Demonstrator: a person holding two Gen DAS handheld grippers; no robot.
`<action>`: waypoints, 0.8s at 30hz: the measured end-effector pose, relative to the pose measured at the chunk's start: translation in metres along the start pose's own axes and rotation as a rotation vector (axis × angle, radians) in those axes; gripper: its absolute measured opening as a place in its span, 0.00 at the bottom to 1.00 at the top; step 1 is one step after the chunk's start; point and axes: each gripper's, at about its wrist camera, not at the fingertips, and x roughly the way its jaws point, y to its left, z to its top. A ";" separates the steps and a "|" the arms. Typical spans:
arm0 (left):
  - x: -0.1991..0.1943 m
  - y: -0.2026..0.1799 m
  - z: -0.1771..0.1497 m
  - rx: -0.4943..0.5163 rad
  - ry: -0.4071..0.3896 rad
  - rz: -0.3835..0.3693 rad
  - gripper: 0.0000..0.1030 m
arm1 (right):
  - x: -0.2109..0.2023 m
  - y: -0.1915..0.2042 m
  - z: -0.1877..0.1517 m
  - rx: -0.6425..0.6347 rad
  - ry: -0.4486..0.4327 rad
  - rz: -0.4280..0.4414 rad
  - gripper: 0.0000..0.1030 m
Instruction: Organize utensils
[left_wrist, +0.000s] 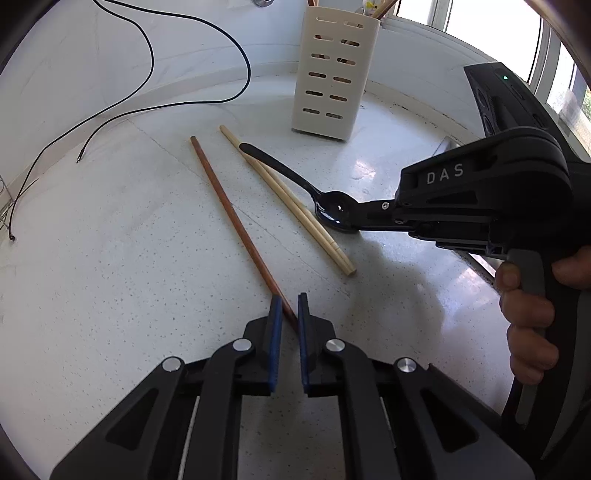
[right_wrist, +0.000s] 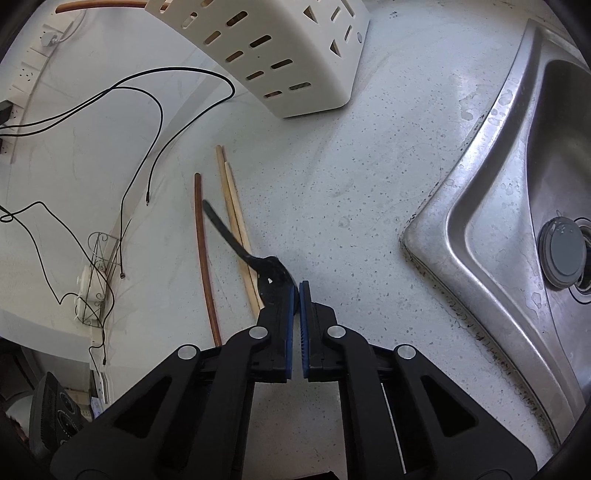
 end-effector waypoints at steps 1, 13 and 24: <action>0.000 0.001 0.000 -0.001 -0.001 0.002 0.07 | 0.000 0.000 0.000 0.002 -0.003 -0.002 0.03; -0.032 0.023 0.008 -0.048 -0.110 0.030 0.03 | -0.024 0.007 0.004 -0.076 -0.101 -0.071 0.03; -0.092 0.037 0.057 -0.035 -0.329 0.069 0.00 | -0.067 0.024 0.012 -0.238 -0.246 -0.199 0.03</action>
